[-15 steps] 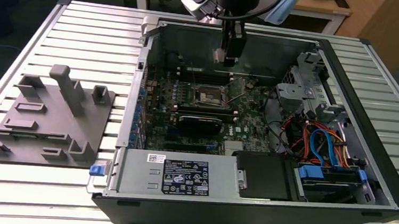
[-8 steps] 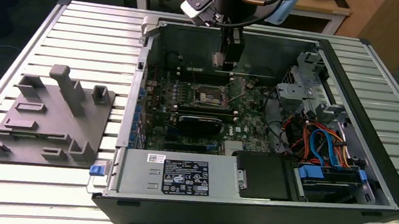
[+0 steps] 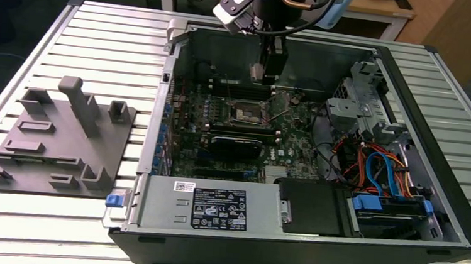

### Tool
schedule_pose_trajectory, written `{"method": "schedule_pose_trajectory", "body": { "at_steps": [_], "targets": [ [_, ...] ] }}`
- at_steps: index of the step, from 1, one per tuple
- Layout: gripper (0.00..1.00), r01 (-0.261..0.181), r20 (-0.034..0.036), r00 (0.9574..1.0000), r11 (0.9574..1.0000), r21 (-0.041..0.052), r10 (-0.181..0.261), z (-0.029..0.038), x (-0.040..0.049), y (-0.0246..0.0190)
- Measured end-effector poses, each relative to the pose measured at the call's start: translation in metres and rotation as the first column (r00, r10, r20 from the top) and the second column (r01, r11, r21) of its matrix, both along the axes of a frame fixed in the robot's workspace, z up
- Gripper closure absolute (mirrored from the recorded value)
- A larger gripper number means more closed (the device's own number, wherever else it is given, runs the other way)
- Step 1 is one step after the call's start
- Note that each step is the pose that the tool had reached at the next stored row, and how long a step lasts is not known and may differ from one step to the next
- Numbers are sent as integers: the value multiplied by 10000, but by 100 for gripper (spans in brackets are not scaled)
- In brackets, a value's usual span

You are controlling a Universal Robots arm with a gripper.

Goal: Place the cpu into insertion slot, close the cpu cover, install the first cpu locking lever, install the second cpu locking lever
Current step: 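Place the cpu into insertion slot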

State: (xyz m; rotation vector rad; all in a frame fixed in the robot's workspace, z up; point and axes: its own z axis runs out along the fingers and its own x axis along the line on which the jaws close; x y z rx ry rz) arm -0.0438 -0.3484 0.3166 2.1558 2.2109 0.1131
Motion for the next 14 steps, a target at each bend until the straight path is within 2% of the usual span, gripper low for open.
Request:
{"method": "schedule_pose_trajectory", "body": {
  "at_steps": [3, 5, 14],
  "targets": [
    [46, 0, 0, 10000, 10000, 0, 0, -1, 0, 0],
    [46, -1, 0, 10000, 10000, 0, 1, -56, 0, 0],
    [46, 2, -2, 10000, 10000, -3, -2, -75, 0, 0]
  ]
}}
